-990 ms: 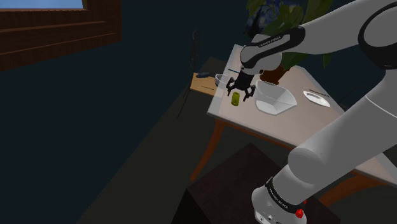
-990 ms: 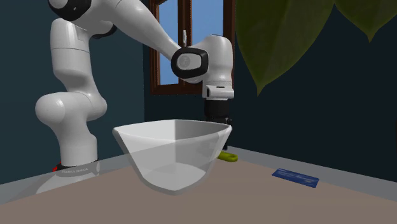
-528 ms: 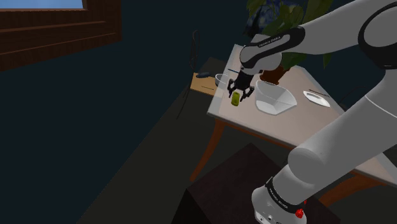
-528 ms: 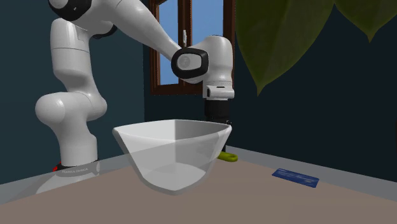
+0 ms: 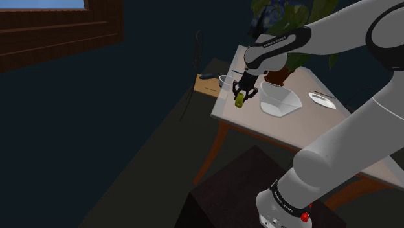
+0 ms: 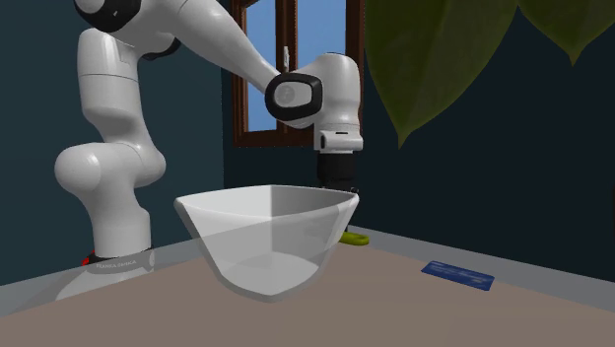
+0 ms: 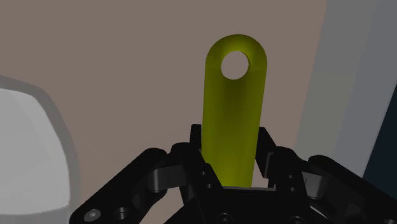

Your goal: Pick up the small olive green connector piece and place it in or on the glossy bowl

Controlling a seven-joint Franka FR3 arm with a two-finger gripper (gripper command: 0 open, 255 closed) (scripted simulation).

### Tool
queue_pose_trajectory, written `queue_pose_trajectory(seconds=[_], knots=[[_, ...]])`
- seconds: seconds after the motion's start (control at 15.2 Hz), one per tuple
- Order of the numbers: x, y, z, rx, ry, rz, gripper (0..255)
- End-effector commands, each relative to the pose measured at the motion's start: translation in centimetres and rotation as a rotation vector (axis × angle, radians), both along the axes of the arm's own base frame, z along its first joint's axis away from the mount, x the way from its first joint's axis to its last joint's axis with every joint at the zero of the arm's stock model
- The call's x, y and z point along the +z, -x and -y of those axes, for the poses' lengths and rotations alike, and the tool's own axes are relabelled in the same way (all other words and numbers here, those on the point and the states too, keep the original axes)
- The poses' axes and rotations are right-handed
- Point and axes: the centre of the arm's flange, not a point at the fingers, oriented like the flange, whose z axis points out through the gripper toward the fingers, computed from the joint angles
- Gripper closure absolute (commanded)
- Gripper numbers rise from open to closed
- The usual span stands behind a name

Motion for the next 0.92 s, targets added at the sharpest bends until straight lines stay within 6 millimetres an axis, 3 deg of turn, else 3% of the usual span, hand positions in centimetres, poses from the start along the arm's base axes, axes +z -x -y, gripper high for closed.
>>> queue_pose_trajectory(seconds=[0.0, 0.86], knots=[[-0.5, 0.1, 0.2, -0.004, -0.003, -0.012, 255], [6.4, 0.1, 0.2, -0.004, -0.003, -0.012, 255]])
